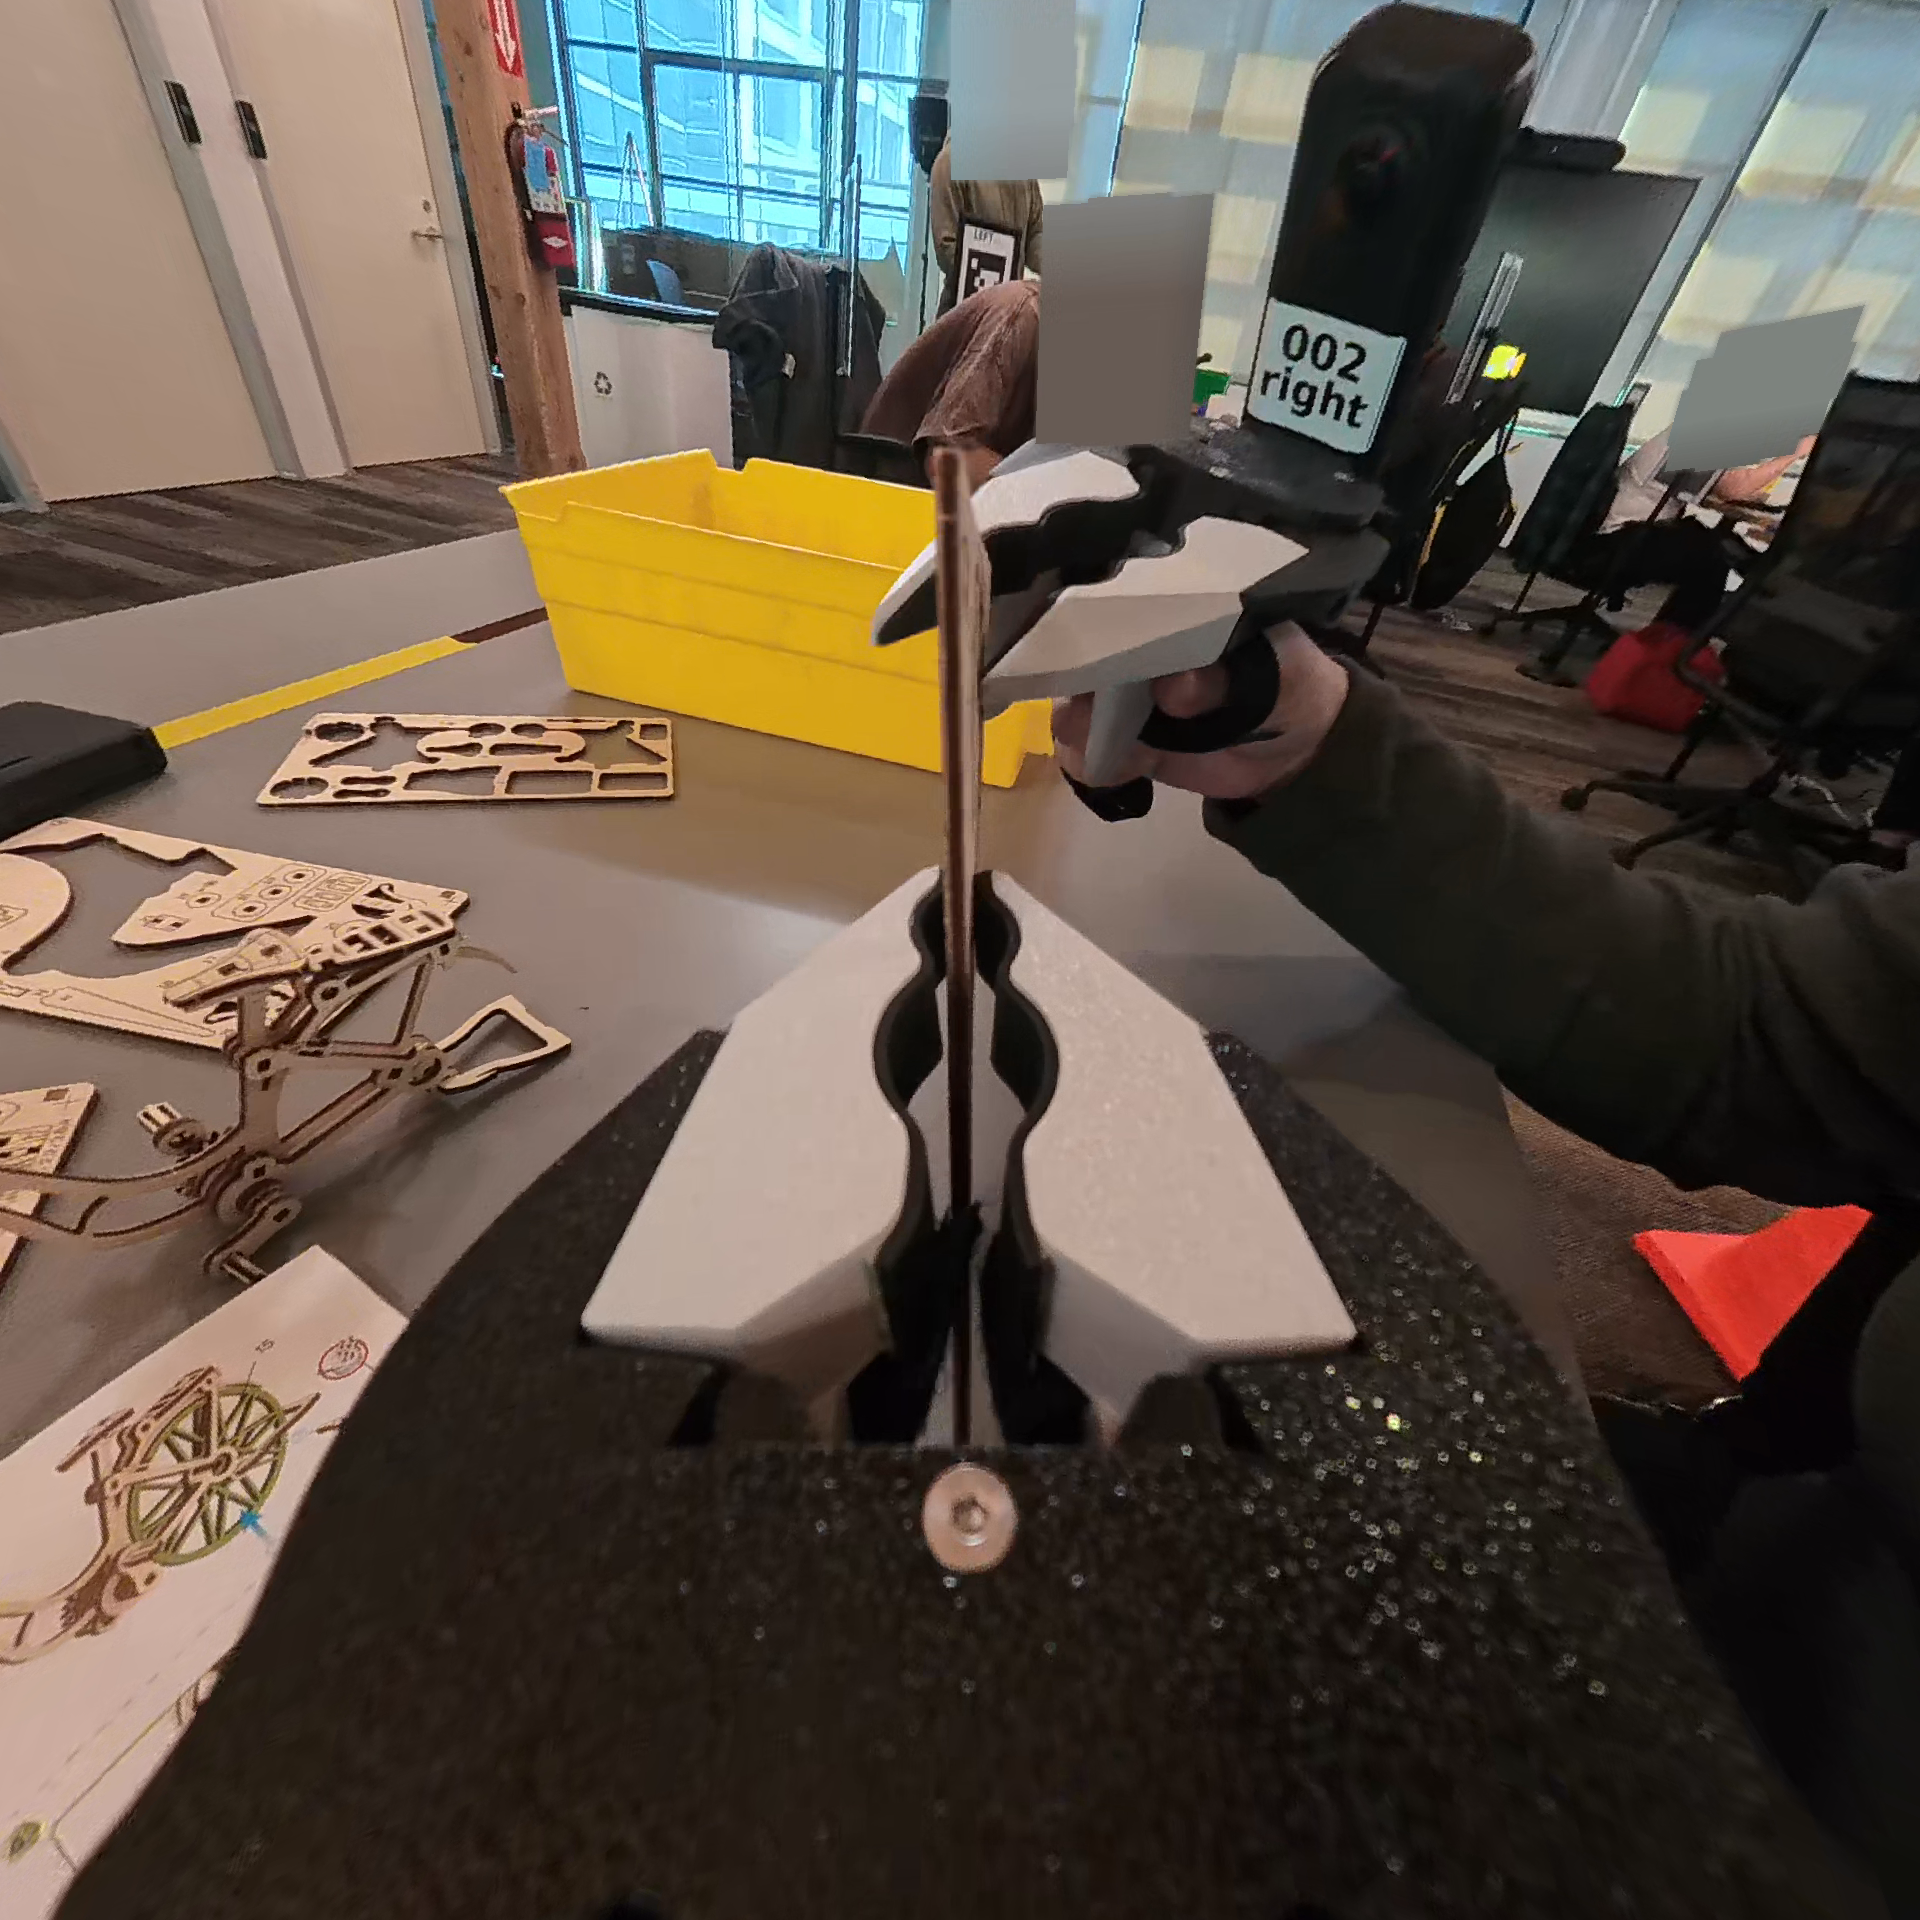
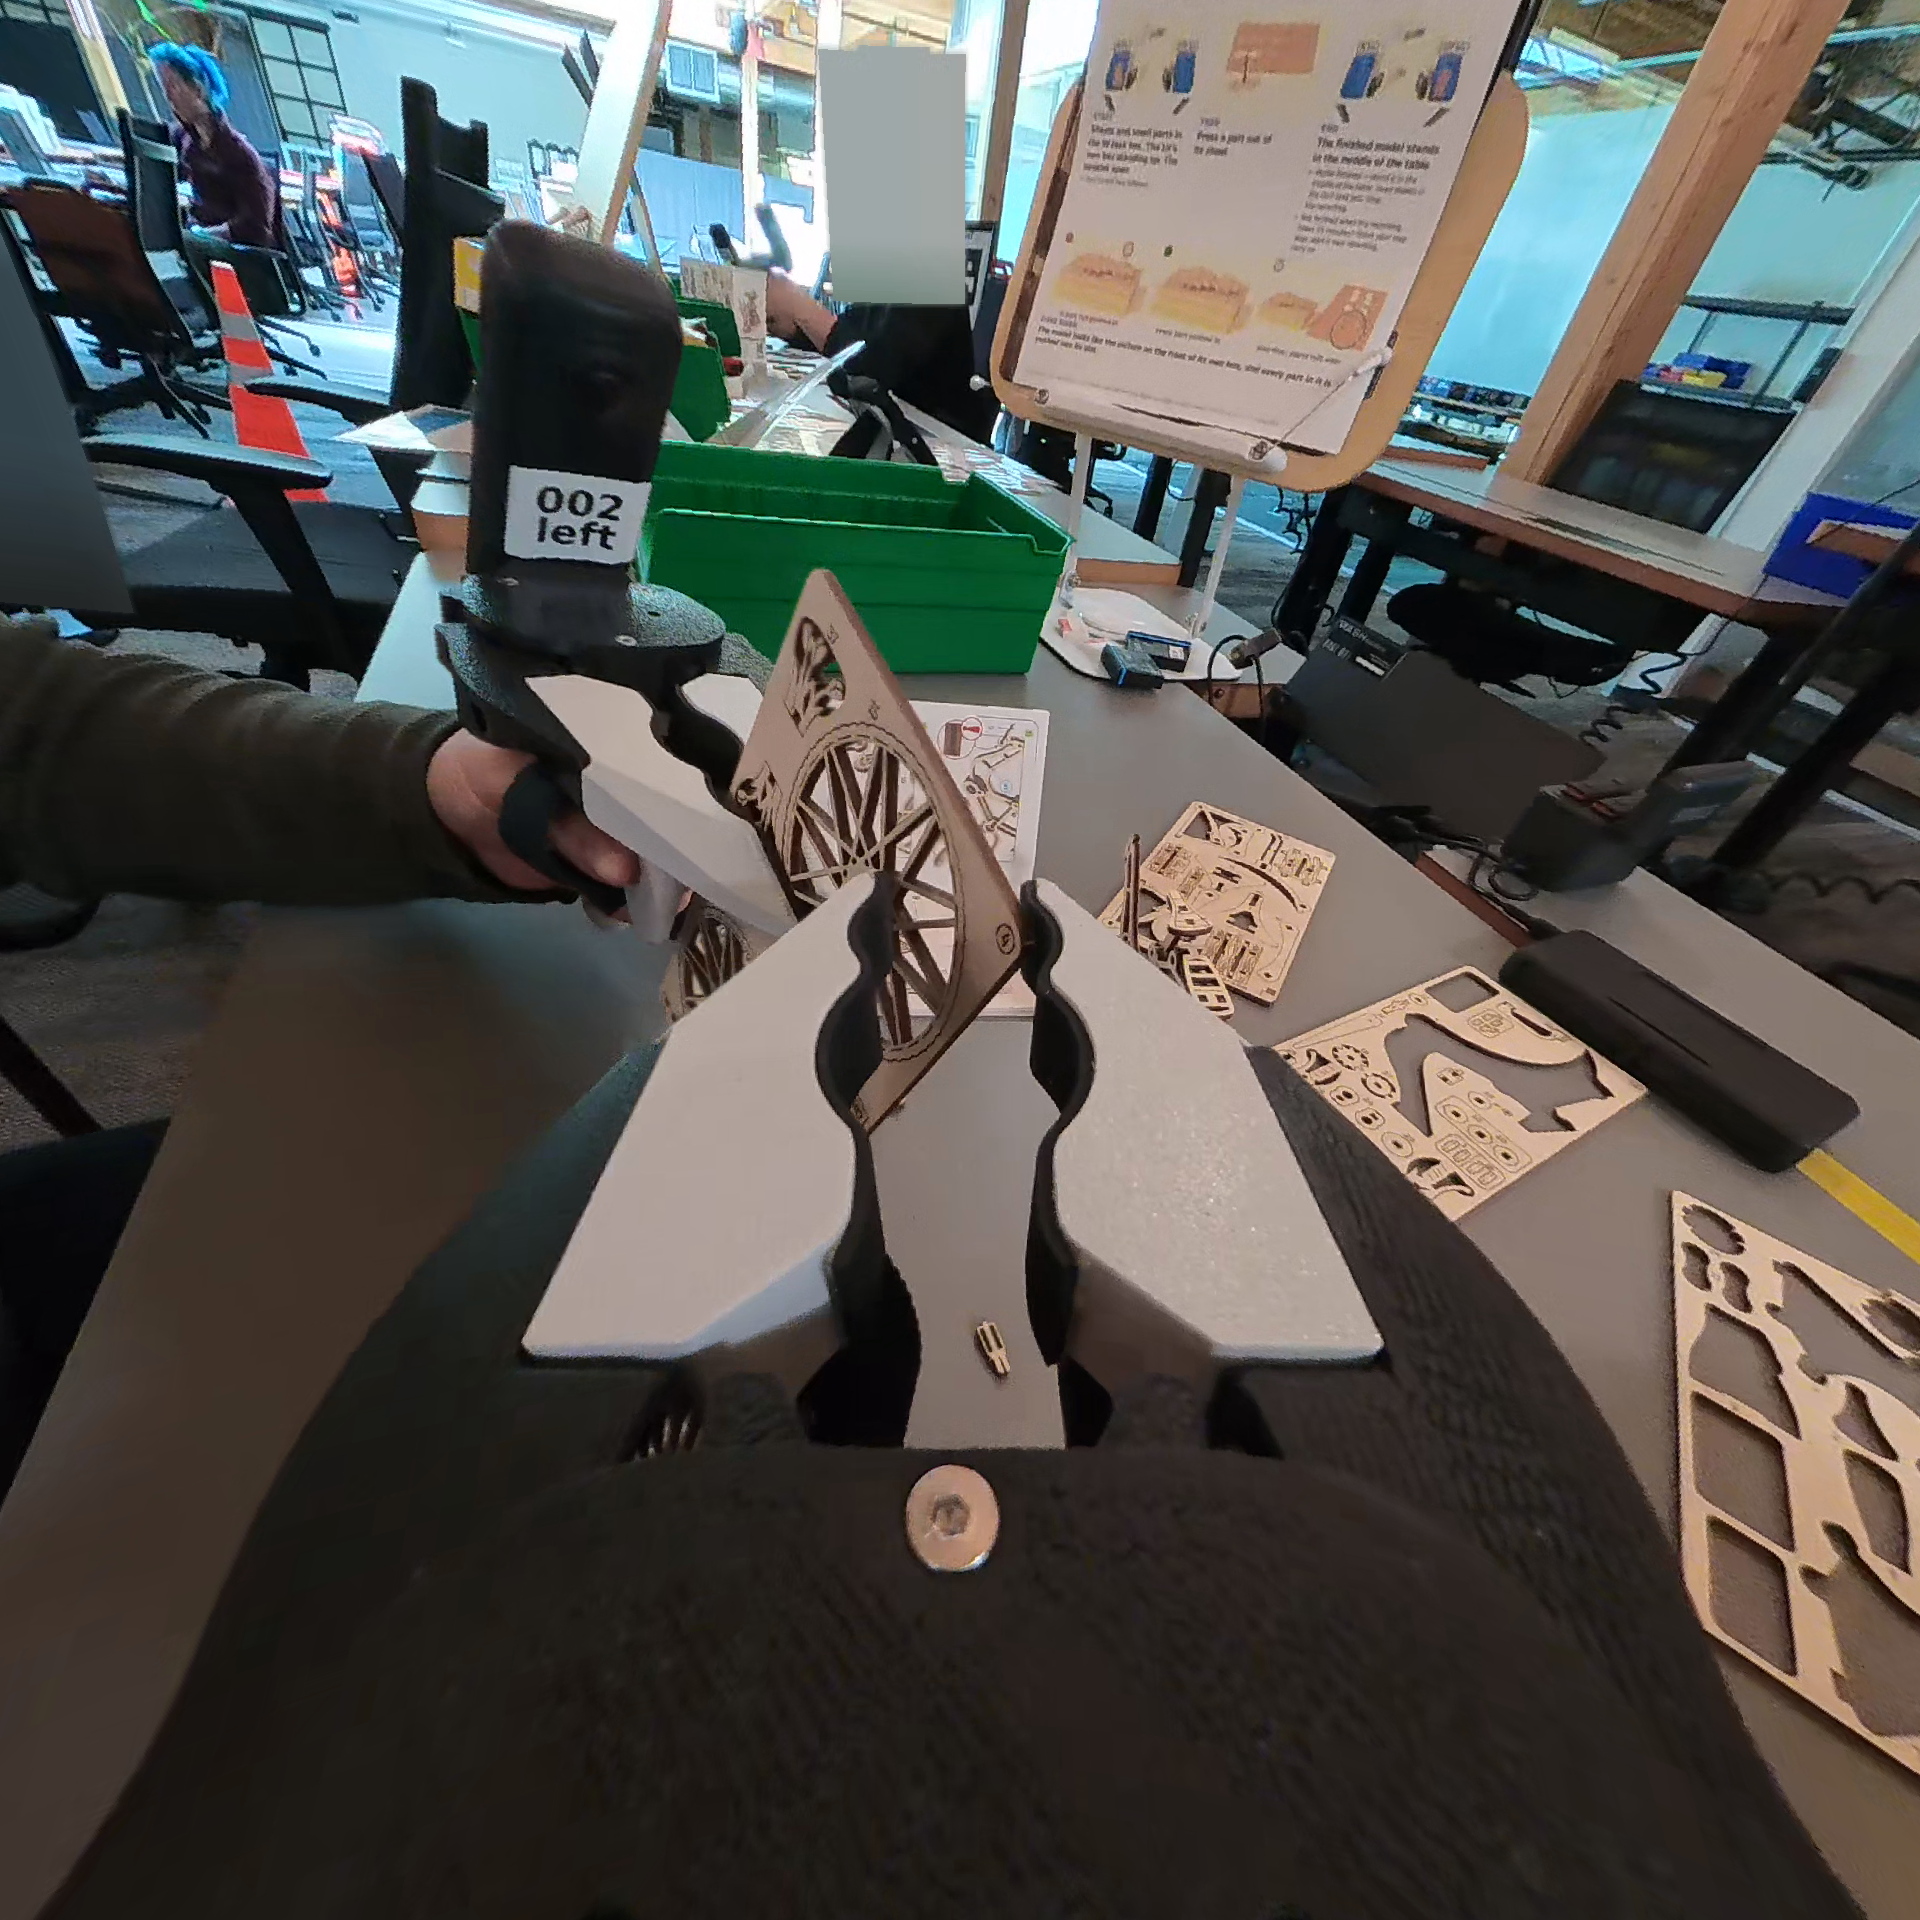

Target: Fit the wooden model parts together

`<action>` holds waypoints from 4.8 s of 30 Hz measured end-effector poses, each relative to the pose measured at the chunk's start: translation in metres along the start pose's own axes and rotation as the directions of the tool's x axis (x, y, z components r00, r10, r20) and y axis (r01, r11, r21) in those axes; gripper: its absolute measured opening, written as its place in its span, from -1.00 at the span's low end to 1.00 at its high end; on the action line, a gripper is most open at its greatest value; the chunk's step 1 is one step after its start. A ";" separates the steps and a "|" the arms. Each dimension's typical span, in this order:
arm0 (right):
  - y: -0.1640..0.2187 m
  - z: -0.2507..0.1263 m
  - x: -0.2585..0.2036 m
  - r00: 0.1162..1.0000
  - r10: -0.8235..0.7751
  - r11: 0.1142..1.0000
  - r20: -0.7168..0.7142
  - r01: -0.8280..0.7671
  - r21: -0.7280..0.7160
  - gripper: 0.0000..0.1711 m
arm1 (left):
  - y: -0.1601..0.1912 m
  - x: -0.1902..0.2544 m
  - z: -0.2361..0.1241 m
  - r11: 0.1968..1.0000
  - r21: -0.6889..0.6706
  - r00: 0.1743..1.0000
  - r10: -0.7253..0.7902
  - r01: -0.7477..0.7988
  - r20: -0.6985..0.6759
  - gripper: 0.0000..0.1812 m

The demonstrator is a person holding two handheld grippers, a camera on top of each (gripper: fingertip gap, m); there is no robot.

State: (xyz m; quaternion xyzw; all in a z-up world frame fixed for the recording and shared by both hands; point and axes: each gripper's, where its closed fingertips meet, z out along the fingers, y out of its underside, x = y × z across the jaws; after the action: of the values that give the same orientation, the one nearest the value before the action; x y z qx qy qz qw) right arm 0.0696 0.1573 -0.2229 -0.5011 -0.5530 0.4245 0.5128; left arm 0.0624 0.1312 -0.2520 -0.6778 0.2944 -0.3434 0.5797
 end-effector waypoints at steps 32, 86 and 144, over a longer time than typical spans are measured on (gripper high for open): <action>0.004 0.003 -0.002 0.990 -0.120 0.992 -0.068 0.117 -0.052 -0.62 | 0.003 -0.005 -0.001 0.989 -0.047 0.987 0.143 -0.140 0.069 -0.99; -0.001 0.012 -0.013 0.985 0.143 0.987 0.094 -0.150 0.063 -0.81 | -0.005 0.000 -0.008 0.997 0.063 0.994 -0.032 0.039 -0.108 -0.99; 0.012 -0.025 -0.044 0.920 -0.372 0.922 0.119 0.381 -0.063 -0.68 | 0.032 -0.009 0.000 0.112 -0.416 0.108 0.994 -0.903 0.035 -1.00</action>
State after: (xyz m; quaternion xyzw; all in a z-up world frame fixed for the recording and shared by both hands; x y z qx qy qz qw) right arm 0.0942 0.1145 -0.2385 -0.3837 -0.6827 0.3195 0.5334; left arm 0.0574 0.1331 -0.2843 -0.4416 0.6159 0.2744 0.5919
